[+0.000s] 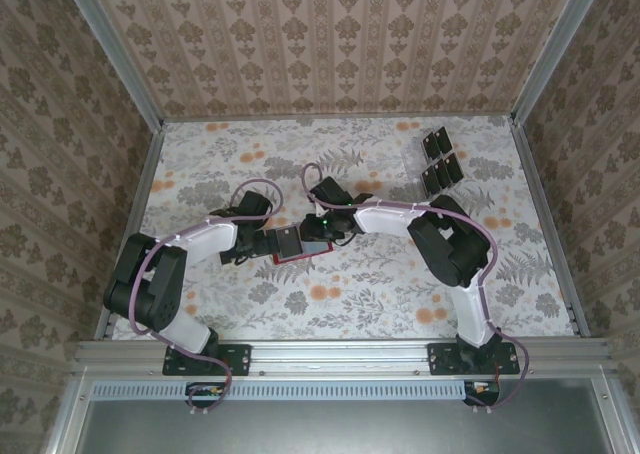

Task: Put the credit cards into the card holder
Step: Insert the credit card into the card slot.

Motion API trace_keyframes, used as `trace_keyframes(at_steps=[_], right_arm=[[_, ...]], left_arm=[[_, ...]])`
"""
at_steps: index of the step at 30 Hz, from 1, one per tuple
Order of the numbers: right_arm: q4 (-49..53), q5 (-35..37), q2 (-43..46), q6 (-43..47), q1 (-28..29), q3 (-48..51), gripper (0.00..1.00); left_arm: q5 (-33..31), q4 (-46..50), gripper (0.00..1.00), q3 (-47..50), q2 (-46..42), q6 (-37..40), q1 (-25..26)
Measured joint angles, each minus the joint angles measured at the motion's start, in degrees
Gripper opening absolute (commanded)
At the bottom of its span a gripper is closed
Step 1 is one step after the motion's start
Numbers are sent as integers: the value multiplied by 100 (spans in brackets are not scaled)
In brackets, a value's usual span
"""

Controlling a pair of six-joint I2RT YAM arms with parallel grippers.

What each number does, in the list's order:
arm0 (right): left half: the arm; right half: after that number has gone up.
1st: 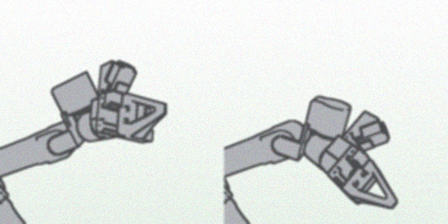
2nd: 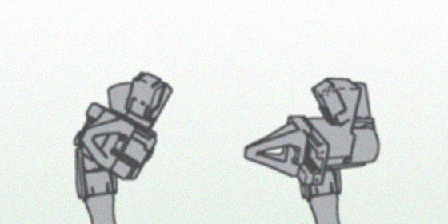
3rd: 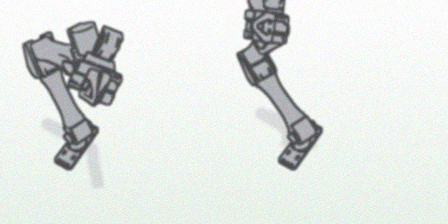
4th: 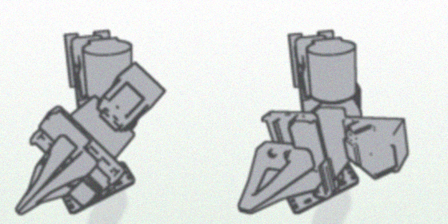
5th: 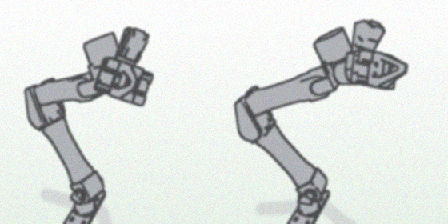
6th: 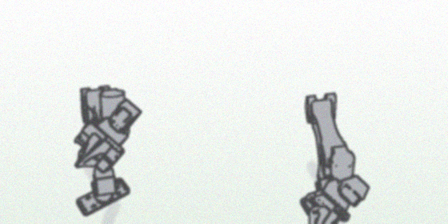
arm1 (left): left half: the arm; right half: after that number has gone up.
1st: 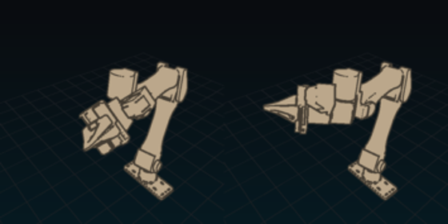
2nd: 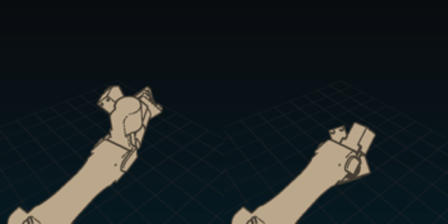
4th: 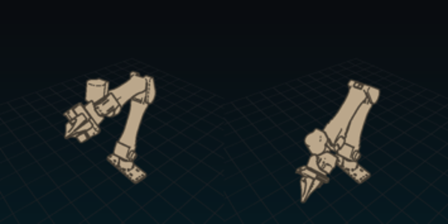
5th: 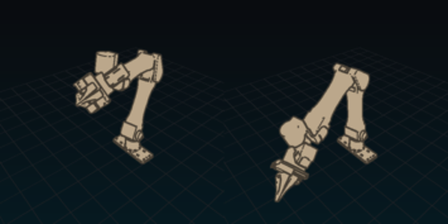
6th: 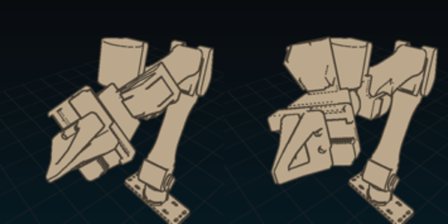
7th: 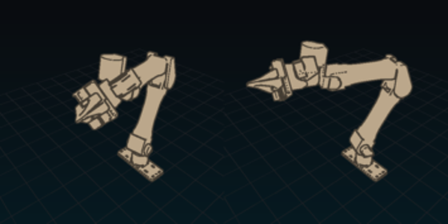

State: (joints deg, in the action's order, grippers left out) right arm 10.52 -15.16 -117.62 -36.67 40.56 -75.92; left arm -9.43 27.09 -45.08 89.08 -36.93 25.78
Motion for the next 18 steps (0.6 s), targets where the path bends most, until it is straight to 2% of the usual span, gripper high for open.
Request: trace_keyframes(at_steps=[9,14,18], right_arm=[[-153,129,584,-260,-120,828,28],[-105,190,778,-297,-111,966,28],[-90,216,872,-249,-85,946,19]], left_arm=[[94,-133,100,-2,-76,120,-52],[223,-258,100,-15,-144,225,-70],[323,-334,100,-22,-144,262,-68]])
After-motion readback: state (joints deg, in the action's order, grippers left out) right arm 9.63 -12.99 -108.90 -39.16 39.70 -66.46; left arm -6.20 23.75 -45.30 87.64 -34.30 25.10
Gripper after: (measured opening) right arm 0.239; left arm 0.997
